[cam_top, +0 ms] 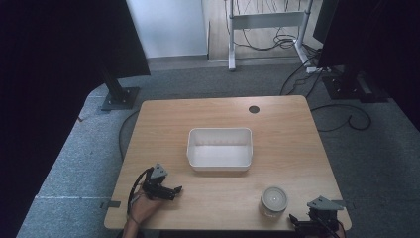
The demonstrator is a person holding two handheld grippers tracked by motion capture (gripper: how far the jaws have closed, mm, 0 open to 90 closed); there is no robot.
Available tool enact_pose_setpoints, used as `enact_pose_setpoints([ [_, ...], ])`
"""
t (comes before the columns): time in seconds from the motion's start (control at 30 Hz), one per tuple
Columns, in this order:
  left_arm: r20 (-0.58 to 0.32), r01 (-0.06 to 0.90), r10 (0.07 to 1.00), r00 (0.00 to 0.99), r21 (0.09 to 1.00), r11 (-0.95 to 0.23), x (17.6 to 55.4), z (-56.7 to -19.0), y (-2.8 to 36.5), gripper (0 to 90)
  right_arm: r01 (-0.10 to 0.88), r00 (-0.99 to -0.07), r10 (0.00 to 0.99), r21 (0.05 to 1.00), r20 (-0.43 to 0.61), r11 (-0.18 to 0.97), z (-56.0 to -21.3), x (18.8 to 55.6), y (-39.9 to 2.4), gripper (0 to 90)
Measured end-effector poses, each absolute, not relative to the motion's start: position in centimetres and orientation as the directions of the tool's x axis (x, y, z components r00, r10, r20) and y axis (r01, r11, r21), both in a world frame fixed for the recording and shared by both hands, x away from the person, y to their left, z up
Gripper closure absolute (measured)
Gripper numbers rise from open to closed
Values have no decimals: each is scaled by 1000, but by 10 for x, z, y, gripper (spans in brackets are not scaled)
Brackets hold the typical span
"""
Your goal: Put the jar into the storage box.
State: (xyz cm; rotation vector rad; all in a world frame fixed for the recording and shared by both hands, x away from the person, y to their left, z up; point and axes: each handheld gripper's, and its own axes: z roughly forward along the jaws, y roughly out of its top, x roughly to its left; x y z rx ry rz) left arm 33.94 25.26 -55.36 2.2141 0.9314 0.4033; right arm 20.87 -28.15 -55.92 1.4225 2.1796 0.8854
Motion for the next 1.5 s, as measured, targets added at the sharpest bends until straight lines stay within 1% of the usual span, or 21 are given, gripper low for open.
enact_pose_setpoints([
  [0.77, 14, 506, 721, 693, 702, -500, 338, -554, 253, 6, 664, -406, 913, 693, 20, 280, -560, 206, -284, 0],
  [1.0, 14, 507, 722, 692, 702, -500, 338, -554, 253, 6, 673, -393, 918, 695, 45, 253, -559, 205, -285, 0],
  [1.5, 15, 508, 723, 690, 701, -500, 338, -554, 253, 6, 624, -457, 887, 734, 66, 267, -544, 193, -273, 0],
])
